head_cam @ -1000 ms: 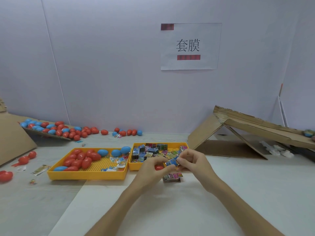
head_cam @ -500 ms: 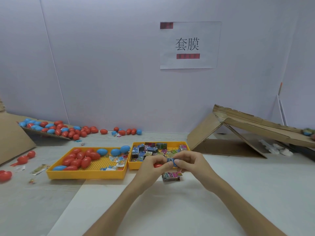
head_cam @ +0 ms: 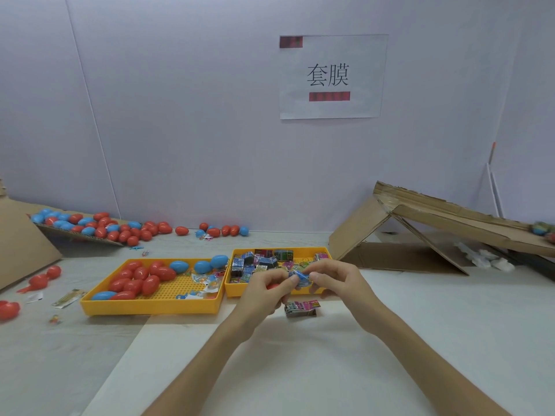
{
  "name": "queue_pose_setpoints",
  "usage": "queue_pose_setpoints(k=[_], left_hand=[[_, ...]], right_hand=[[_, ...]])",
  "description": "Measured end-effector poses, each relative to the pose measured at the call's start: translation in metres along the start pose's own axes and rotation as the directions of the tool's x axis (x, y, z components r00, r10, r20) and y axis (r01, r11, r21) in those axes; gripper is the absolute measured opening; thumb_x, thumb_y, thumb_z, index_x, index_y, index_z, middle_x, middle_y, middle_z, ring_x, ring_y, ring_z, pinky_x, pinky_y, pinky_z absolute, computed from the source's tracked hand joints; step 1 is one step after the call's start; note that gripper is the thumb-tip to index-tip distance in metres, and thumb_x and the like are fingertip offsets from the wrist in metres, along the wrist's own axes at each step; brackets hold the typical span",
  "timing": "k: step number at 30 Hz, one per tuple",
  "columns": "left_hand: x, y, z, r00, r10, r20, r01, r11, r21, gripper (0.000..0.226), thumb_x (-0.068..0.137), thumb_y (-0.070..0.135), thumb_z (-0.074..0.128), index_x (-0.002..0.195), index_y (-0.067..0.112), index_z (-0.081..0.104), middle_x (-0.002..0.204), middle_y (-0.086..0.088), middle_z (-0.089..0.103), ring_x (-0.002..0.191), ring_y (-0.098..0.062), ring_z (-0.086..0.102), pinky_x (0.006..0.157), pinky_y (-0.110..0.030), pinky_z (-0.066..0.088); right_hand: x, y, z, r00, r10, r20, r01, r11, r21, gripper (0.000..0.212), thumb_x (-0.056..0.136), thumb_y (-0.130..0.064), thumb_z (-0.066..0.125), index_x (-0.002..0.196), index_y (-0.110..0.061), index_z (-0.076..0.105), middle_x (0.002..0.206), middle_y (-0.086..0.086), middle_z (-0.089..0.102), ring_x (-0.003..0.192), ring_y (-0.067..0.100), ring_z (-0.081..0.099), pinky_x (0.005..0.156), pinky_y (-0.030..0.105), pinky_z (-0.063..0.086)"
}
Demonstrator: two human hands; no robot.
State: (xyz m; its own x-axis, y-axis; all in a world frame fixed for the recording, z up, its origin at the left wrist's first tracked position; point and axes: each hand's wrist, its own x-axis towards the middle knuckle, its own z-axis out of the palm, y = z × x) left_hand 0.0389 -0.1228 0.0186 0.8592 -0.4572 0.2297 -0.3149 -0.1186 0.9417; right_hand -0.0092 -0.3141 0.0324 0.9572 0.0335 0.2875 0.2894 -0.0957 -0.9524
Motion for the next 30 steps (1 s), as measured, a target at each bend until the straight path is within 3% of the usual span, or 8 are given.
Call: queue_pose_setpoints(k=[3,7,10,13,15,21,26,30], left_hand=[[-0.001,0.003,0.001,0.999,-0.021,0.031,0.022,1.000,-0.020,0.032,0.100,0.031,0.062,0.069,0.028,0.070,0.063,-0.001,0.053,0.052,-0.009,0.042,0.047,-0.022,0.030],[-0.003,0.004,0.002,0.997,-0.032,0.063,0.033,0.999,-0.016,0.031,0.101,0.027,0.061,0.071,0.021,0.065,0.062,-0.003,0.051,0.052,-0.011,0.039,0.046,-0.022,0.028],[-0.004,0.003,0.001,0.996,-0.048,0.072,0.049,0.999,-0.014,0.032,0.101,0.025,0.061,0.069,0.023,0.064,0.062,-0.003,0.050,0.052,-0.011,0.039,0.046,-0.022,0.028],[-0.003,0.003,0.000,0.993,-0.066,0.100,0.069,0.997,-0.025,0.032,0.101,0.028,0.061,0.077,0.006,0.062,0.064,-0.006,0.050,0.053,-0.013,0.039,0.047,-0.025,0.029],[-0.004,0.004,-0.001,0.989,-0.073,0.132,0.080,0.995,-0.050,0.036,0.099,0.033,0.062,0.079,0.003,0.060,0.063,-0.004,0.050,0.053,-0.013,0.040,0.048,-0.025,0.030],[-0.007,0.012,0.000,0.962,-0.159,0.221,0.213,0.945,-0.250,0.031,0.098,0.047,0.056,0.081,0.024,0.070,0.069,-0.003,0.054,0.056,-0.015,0.040,0.051,-0.023,0.032],[-0.004,0.012,-0.001,0.956,-0.180,0.231,0.267,0.860,-0.434,0.025,0.104,0.021,0.037,0.111,0.012,0.059,0.082,-0.007,0.055,0.061,-0.017,0.044,0.061,-0.030,0.034],[-0.003,0.011,-0.002,0.973,-0.146,0.177,0.213,0.862,-0.460,0.023,0.104,0.009,0.042,0.118,0.006,0.060,0.087,-0.008,0.061,0.068,-0.016,0.053,0.066,-0.029,0.040]], right_hand=[[0.001,-0.001,-0.002,0.999,0.027,0.031,-0.029,0.998,0.064,0.014,0.079,-0.030,0.075,0.088,-0.019,0.075,0.079,-0.001,0.069,0.078,0.015,0.067,0.064,0.022,0.052],[0.003,-0.001,-0.005,0.981,0.064,0.183,-0.101,0.974,0.204,0.021,0.075,-0.029,0.075,0.086,-0.012,0.070,0.078,0.004,0.063,0.075,0.016,0.062,0.064,0.024,0.051],[0.003,0.002,-0.003,0.969,0.070,0.237,-0.104,0.986,0.133,0.014,0.072,-0.024,0.071,0.084,-0.015,0.069,0.080,0.002,0.063,0.074,0.016,0.063,0.064,0.024,0.050],[0.003,0.004,-0.002,0.965,0.092,0.247,-0.108,0.993,0.054,0.018,0.073,-0.014,0.064,0.090,-0.011,0.067,0.084,0.004,0.064,0.075,0.015,0.062,0.065,0.024,0.050],[0.002,0.004,-0.003,0.966,0.093,0.242,-0.110,0.992,0.055,0.021,0.074,-0.011,0.062,0.094,-0.008,0.067,0.086,0.005,0.067,0.076,0.015,0.063,0.065,0.024,0.050],[0.002,0.003,-0.004,0.989,0.019,0.146,-0.037,0.992,0.118,0.008,0.083,-0.022,0.069,0.083,-0.019,0.076,0.085,0.005,0.067,0.078,0.015,0.063,0.068,0.024,0.050],[0.006,0.009,-0.008,1.000,0.008,-0.004,-0.008,0.995,0.099,0.022,0.078,-0.030,0.076,0.084,-0.009,0.075,0.083,0.015,0.054,0.077,0.027,0.050,0.077,0.040,0.045],[0.006,0.008,-0.008,0.999,-0.017,-0.051,0.021,0.996,0.086,0.011,0.075,-0.017,0.080,0.068,-0.011,0.073,0.081,0.003,0.057,0.074,0.021,0.051,0.068,0.029,0.045]])
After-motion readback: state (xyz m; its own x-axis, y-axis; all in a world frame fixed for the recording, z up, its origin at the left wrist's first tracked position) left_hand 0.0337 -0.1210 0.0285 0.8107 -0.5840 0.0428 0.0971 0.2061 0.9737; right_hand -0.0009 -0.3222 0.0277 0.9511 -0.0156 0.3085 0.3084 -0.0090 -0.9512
